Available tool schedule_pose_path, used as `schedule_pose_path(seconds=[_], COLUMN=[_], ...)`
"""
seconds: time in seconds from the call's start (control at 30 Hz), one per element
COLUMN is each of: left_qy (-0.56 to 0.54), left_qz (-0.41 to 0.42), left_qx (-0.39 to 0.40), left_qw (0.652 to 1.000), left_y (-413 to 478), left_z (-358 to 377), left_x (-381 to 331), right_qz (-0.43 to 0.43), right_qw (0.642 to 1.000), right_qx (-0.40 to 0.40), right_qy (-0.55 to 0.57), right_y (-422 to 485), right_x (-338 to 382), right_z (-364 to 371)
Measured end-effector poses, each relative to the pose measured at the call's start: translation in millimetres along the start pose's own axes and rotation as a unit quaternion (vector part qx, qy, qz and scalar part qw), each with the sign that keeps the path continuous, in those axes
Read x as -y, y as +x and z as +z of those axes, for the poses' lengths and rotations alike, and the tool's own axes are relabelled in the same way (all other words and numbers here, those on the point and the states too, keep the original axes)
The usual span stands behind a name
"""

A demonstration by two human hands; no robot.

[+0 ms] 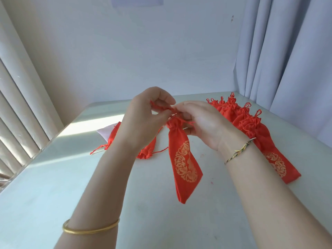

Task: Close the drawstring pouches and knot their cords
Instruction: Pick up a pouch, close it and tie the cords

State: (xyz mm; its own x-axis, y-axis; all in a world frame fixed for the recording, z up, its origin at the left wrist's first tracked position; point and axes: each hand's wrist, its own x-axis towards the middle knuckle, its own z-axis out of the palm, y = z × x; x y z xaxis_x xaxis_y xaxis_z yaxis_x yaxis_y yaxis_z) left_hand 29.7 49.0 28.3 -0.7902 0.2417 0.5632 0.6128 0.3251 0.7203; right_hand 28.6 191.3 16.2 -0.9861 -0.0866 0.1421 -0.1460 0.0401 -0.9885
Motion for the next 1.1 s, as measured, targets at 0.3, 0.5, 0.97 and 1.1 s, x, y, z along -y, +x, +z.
schedule_pose_path(seconds=[0.3, 0.5, 0.97, 1.1], left_qy=[0.01, -0.004, 0.106, 0.135], left_qz=[0.042, 0.025, -0.098, -0.117], left_qx=[-0.065, -0.059, 0.023, 0.021], left_qw=[0.997, 0.998, 0.989, 0.984], left_y=[-2, 0, 0, -2], left_z=[3, 3, -24, -31], left_x=[1, 9, 34, 35], right_qz=[0.016, 0.035, 0.012, 0.012], right_qw=[0.994, 0.992, 0.983, 0.974], right_qx=[0.084, 0.047, -0.181, -0.223], right_qy=[0.07, 0.113, 0.011, -0.05], right_y=[-1, 2, 1, 2], right_x=[-5, -3, -14, -24], right_z=[-6, -8, -32, -36])
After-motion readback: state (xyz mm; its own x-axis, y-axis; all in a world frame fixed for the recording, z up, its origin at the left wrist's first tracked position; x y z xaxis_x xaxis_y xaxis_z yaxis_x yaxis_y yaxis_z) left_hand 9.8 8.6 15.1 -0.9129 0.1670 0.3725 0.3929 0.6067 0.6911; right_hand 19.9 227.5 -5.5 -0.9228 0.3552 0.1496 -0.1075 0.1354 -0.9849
